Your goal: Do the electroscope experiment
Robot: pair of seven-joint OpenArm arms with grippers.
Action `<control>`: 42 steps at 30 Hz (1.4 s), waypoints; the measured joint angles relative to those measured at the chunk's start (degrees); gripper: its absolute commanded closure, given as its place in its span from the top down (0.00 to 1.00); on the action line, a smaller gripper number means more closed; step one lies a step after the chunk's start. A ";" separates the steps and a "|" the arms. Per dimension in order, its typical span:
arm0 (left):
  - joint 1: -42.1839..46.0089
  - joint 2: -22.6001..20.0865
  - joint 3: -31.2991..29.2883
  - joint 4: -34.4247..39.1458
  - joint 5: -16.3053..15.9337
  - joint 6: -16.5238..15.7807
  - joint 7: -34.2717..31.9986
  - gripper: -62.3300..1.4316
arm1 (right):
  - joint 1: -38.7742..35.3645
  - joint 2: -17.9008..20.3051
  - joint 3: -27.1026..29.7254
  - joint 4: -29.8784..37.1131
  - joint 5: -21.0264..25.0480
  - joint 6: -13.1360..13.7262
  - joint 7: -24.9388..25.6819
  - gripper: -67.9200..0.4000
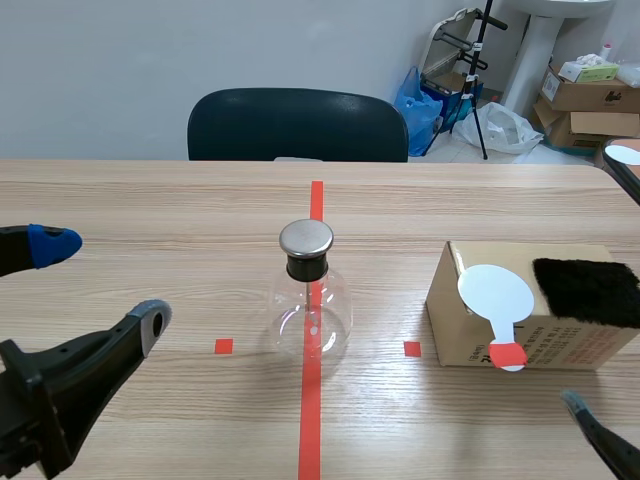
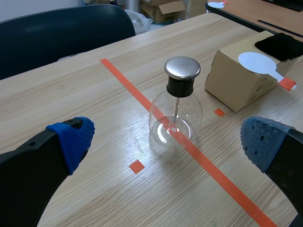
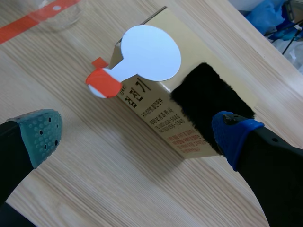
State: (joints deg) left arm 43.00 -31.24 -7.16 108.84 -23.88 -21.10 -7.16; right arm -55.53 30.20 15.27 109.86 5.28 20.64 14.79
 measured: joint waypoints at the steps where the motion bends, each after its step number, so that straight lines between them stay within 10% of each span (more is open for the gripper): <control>1: -0.02 0.00 0.00 0.00 0.00 0.00 0.00 1.00 | -0.57 0.00 0.04 0.00 -1.49 -0.20 1.38 1.00; 11: -0.02 0.00 0.00 0.00 0.02 0.00 -0.02 1.00 | -3.56 -0.52 0.04 0.00 -14.88 -6.78 11.74 1.00; 30: -0.02 0.00 0.00 0.00 0.00 0.00 -0.02 1.00 | -3.52 -13.33 -0.33 0.00 -49.07 -20.70 22.45 1.00; 35: -0.02 0.00 0.00 0.00 0.00 0.00 0.00 1.00 | -3.37 -15.93 -3.19 -2.21 -57.22 -29.31 22.47 1.00; 42: -0.02 0.00 0.00 0.00 0.00 0.00 -0.02 1.00 | -0.04 -17.18 -10.16 -12.09 -62.71 -47.87 16.65 1.00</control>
State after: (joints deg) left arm 42.98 -31.24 -7.16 108.84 -23.88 -21.10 -7.18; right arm -55.57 13.02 5.10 97.78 -57.43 -27.22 31.44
